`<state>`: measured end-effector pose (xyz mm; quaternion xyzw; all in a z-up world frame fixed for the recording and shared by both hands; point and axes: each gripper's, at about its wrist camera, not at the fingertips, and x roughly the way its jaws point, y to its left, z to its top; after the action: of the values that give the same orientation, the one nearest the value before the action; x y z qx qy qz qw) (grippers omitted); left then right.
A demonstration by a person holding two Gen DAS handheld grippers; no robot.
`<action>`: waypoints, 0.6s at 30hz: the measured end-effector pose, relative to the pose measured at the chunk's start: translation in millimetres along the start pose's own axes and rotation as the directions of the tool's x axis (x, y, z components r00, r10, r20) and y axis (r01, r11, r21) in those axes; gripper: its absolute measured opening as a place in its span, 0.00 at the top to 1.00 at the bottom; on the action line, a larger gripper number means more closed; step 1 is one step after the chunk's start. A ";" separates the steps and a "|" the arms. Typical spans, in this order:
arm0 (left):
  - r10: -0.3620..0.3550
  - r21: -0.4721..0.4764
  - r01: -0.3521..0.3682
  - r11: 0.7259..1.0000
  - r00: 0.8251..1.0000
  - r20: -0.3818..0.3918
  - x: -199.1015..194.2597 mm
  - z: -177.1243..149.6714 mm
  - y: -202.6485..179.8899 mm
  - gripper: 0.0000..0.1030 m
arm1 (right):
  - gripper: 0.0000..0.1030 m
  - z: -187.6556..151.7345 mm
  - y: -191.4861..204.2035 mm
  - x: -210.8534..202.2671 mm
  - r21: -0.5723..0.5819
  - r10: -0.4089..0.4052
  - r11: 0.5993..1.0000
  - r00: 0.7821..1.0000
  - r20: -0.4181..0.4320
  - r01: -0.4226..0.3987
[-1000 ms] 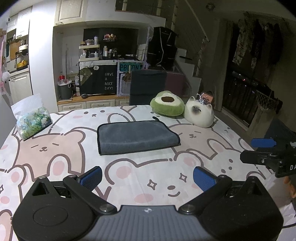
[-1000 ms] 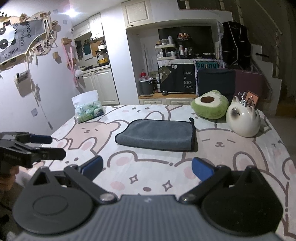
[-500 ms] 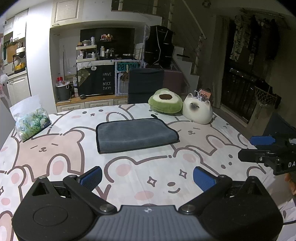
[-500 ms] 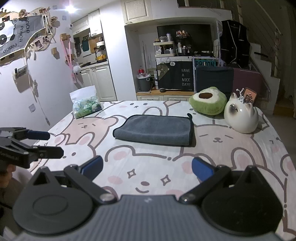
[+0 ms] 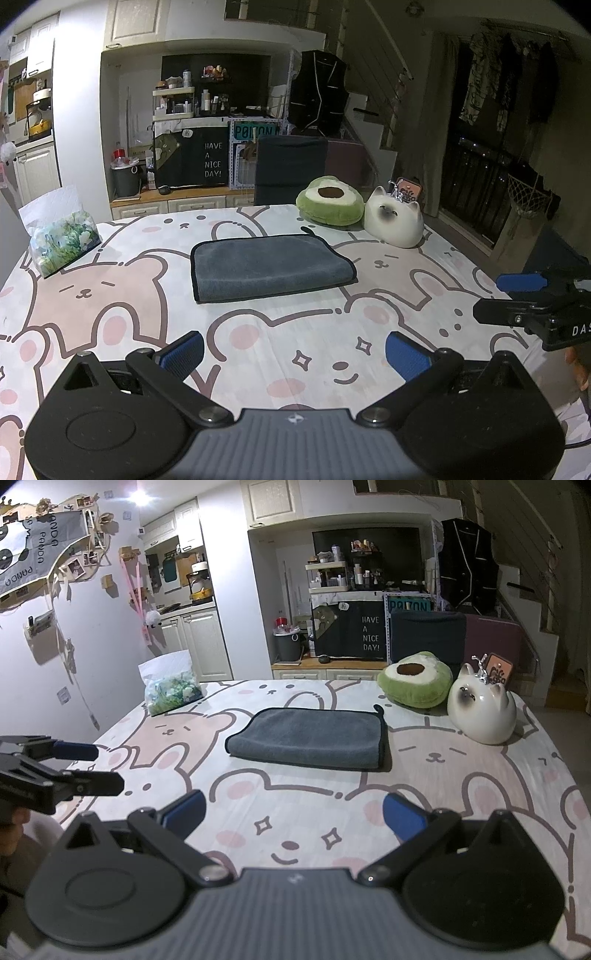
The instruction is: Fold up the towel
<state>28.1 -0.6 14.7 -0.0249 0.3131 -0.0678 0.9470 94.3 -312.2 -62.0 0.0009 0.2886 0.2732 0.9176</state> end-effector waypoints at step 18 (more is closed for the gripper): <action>0.000 0.001 0.000 1.000 1.000 0.000 0.2 -0.7 0.5 0.00 | 0.00 -1.2 0.3 0.9 0.006 0.004 1.000 1.000 0.002 -0.004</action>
<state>27.9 -0.1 14.0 -0.0247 0.3131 -0.0681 0.9470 94.1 -311.6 -63.4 0.0046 0.2886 0.2740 0.9174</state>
